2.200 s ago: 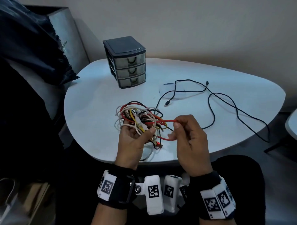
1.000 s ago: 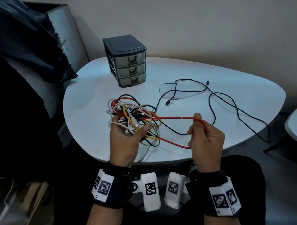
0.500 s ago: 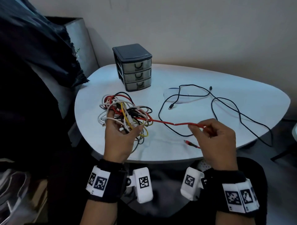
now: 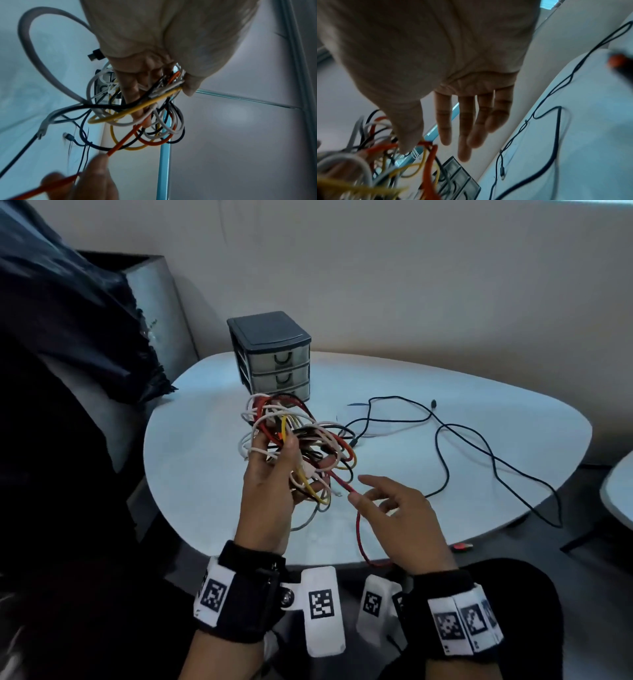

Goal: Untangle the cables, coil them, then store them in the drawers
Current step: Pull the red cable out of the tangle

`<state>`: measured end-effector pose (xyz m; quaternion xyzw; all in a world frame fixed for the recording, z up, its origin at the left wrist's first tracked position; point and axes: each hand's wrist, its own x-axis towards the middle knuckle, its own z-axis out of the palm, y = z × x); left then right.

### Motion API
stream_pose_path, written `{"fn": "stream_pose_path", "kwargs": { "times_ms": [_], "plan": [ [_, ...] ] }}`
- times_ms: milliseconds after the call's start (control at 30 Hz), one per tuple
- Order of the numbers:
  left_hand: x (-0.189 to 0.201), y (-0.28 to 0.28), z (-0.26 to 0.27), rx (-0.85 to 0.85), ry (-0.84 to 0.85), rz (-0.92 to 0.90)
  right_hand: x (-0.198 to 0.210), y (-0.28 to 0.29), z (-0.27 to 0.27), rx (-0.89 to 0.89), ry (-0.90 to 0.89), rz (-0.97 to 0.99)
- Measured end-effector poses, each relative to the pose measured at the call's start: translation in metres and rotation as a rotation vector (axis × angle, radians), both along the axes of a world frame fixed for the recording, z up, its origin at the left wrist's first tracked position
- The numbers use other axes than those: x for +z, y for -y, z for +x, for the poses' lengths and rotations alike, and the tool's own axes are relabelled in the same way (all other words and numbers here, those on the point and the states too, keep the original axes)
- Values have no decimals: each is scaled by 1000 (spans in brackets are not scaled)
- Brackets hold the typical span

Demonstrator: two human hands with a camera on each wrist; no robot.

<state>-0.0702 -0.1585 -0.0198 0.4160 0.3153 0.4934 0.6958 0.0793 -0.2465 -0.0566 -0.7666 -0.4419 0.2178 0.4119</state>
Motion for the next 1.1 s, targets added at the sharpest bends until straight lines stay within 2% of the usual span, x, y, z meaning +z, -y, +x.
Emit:
{"fn": "stream_pose_path", "kwargs": {
  "times_ms": [133, 267, 400, 500, 600, 667, 767, 833, 933, 1100],
  "plan": [
    [9, -3, 9, -56, 34, -39, -3, -9, -7, 17, -131, 148],
    [12, -6, 17, -42, 115, -110, 3, 3, -2, -6, -246, 254],
    [3, -1, 22, -47, 94, -173, 6, 6, -6, -15, -227, 291],
    [-8, 4, 23, -42, 34, -107, 9, -1, -21, 18, -205, 342],
    [-12, 0, 16, -46, 49, -50, 16, -3, -28, 34, -197, 358],
    [-12, -5, 8, -46, 75, -48, 17, 2, -26, -40, -150, 422],
    [-19, -11, -5, -55, 89, -87, 18, 6, -13, -242, -93, 554],
    [-24, -14, -11, -62, 61, -112, 23, 5, -9, -274, -162, 584],
    [-27, -13, -16, -97, -27, -101, 29, -2, -10, -199, -229, 497],
    [-27, -8, -20, -284, -325, 223, 39, -21, -11, -28, -80, 327]
  ]
}}
